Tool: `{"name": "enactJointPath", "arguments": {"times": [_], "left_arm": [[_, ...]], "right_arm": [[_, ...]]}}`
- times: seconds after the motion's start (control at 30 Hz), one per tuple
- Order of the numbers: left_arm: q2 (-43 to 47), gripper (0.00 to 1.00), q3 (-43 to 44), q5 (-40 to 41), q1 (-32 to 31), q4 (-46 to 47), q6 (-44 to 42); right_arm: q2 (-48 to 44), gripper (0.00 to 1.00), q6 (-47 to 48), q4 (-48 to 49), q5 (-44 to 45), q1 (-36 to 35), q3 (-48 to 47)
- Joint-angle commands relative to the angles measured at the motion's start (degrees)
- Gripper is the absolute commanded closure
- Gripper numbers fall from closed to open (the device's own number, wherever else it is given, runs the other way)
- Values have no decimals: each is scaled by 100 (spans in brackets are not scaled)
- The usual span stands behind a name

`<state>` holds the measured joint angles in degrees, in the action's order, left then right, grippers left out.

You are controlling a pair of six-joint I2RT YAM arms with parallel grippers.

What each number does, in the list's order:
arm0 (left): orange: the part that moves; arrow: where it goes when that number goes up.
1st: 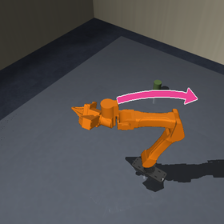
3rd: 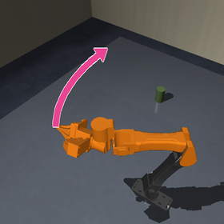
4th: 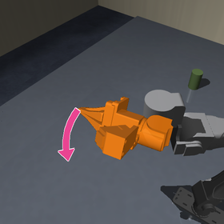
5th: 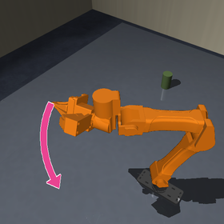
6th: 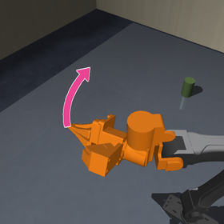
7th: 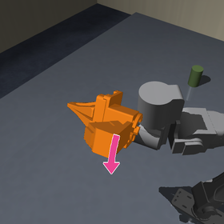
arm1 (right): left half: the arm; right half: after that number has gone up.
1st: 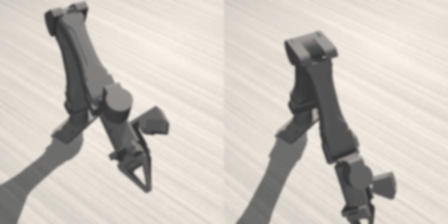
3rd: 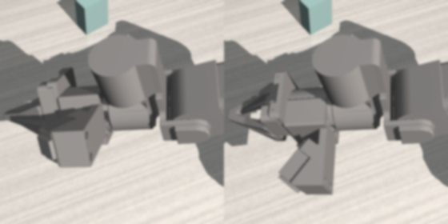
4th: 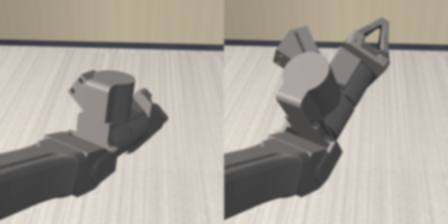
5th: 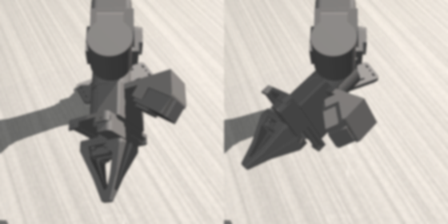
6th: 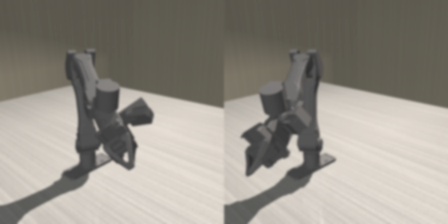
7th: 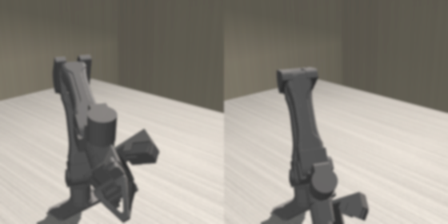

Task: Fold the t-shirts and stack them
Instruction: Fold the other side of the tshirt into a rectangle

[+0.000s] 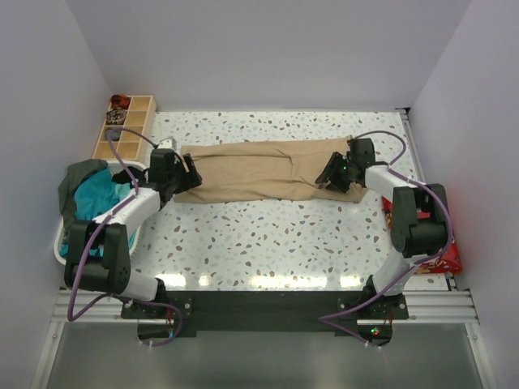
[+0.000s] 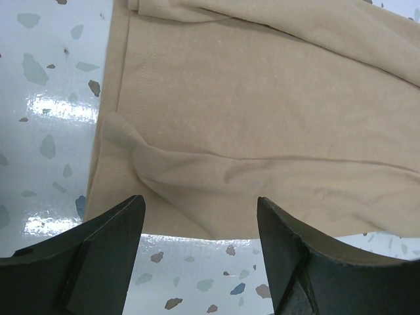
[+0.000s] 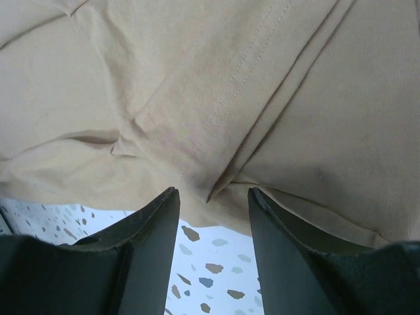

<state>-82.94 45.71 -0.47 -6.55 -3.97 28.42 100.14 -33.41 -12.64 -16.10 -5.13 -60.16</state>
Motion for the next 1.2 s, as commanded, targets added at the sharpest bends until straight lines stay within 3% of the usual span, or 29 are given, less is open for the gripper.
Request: {"name": "enactJointPath", "arguments": {"times": [0.0,0.33,0.5,0.7,1.0,1.03,1.07,1.17], "left_arm": [[-38,26,157,-41,-31,159,-65],[-82,26,192,-15,-31,98,-109],[-117,26,218,-14,-31,107,-109],[-152,26,227,-41,-31,124,-100],[-135,26,219,-85,-57,186,-56],[-126,26,236,-85,-66,160,-56],[-109,26,245,-85,-75,159,-56],[-82,26,254,-59,-92,159,-39]], "right_arm": [[-3,51,-25,271,-78,3,-13],[454,57,-87,420,-218,3,-312],[454,82,-96,587,-341,3,-400],[445,99,-78,588,-376,-6,-645],[1516,100,-412,842,-780,-76,-1928],[1648,98,-508,877,-816,-111,-2182],[1876,88,-535,895,-825,-138,-2297],[2201,85,-684,1246,-991,-182,-2605]]}}
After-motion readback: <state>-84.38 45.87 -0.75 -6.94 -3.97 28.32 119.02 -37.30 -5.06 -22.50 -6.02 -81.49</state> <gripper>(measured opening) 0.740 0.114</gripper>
